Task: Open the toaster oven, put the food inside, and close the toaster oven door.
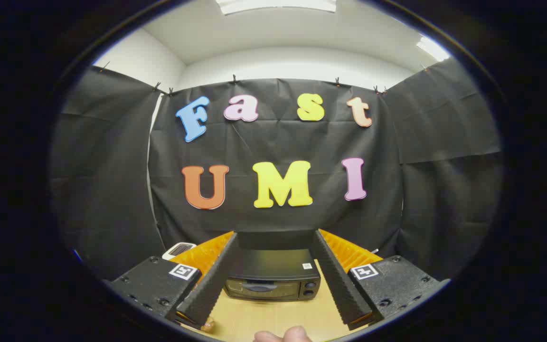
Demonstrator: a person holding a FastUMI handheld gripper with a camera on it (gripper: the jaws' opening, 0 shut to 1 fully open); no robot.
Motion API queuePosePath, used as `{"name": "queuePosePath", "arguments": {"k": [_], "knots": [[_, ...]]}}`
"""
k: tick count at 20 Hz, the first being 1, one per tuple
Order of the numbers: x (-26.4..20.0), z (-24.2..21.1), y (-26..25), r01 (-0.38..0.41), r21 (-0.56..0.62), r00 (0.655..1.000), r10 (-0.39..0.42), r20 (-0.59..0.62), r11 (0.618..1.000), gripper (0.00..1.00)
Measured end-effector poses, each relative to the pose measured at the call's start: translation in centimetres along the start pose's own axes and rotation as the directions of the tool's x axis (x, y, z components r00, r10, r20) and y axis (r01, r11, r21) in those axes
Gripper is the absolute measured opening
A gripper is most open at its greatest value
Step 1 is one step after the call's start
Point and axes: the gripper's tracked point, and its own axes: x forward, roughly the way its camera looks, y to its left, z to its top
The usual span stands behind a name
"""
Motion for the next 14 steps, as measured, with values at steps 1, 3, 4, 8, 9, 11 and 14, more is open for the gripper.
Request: {"name": "queuePosePath", "arguments": {"k": [1,3,4,8,9,11,14], "knots": [[0.0,-0.17,0.17,-0.003,0.003,1.0,0.003,-0.004,1.0,1.0],[0.03,-0.09,0.38,-0.008,0.008,1.0,0.008,-0.005,1.0,1.0],[-0.04,-0.05,0.46,-0.01,0.009,1.0,0.01,-0.005,1.0,1.0],[-0.06,-0.22,0.52,-0.016,0.011,1.0,0.016,-0.009,1.0,1.0],[0.03,-0.21,0.49,-0.016,0.012,1.0,0.017,-0.011,1.0,1.0],[0.19,-0.24,0.38,-0.017,0.013,1.0,0.017,-0.012,1.0,1.0],[0.18,-0.25,-0.05,-0.01,0.021,1.0,0.01,-0.014,1.0,1.0]]}}
